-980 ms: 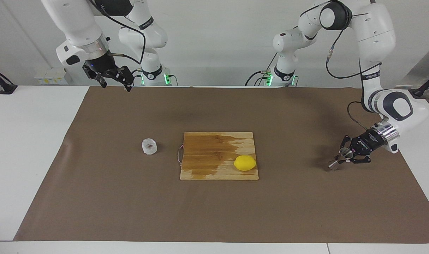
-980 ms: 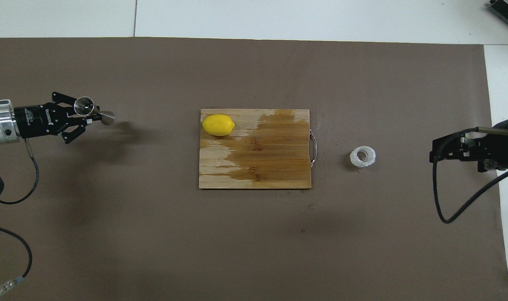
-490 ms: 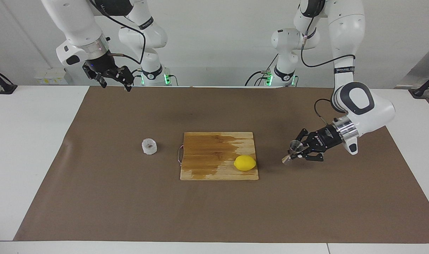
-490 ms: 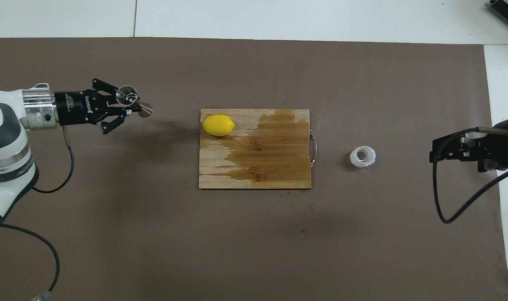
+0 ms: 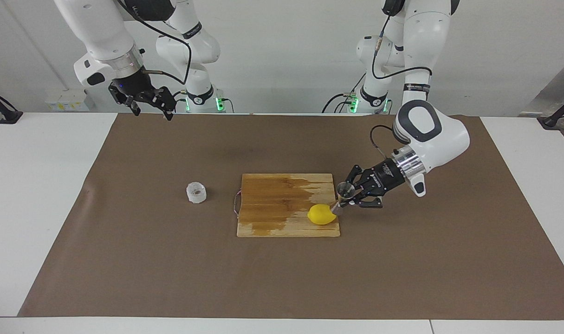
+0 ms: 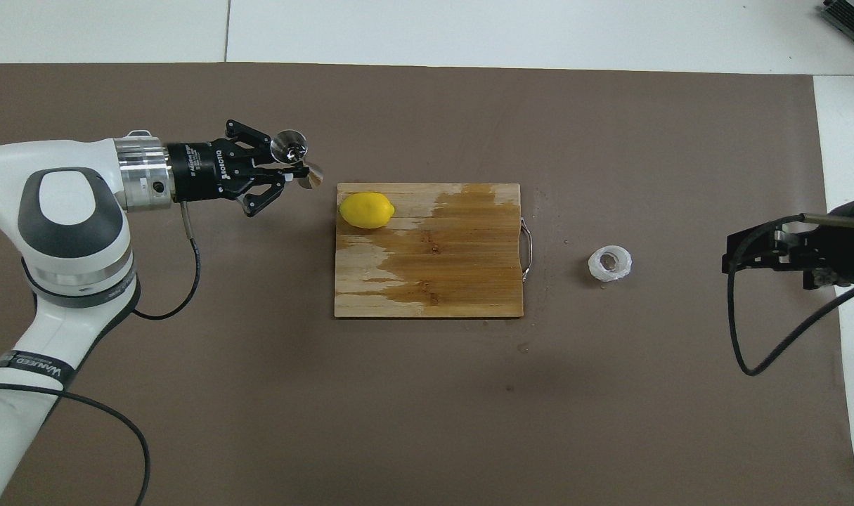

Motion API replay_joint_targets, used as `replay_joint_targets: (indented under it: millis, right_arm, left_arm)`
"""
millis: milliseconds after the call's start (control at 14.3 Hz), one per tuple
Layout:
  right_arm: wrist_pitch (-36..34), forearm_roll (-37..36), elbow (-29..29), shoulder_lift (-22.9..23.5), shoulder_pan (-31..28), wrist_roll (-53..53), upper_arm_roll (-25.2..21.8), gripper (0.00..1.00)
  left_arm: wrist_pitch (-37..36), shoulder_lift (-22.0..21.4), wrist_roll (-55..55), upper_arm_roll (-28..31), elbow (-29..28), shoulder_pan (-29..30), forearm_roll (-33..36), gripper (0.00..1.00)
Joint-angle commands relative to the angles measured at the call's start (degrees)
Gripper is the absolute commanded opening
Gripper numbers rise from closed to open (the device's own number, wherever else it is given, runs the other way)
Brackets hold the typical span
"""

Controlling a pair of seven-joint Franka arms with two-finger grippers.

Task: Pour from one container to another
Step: 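Lift the silver cup with the left gripper over the wooden board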

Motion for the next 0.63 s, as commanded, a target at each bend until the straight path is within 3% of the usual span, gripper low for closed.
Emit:
replay_joint_targets:
  millis: [0, 210, 560]
  right_arm:
    - [0.1, 1.6, 0.4, -0.1, -0.9, -1.3, 0.3, 1.0]
    - [0.1, 1.6, 0.4, -0.1, -0.9, -1.3, 0.3, 1.0]
    - [0.1, 1.6, 0.4, -0.1, -0.9, -1.3, 0.3, 1.0]
  left_arm:
    - [7.4, -2.4, -0.4, 0.8, -4.2, -5.7, -4.4, 0.0]
    - [15.4, -1.9, -0.3, 0.8, -5.0, -11.8, -10.7, 0.0]
    - [19.1, -2.5, 7.8, 0.8, -8.6, -14.1, -24.5, 0.0]
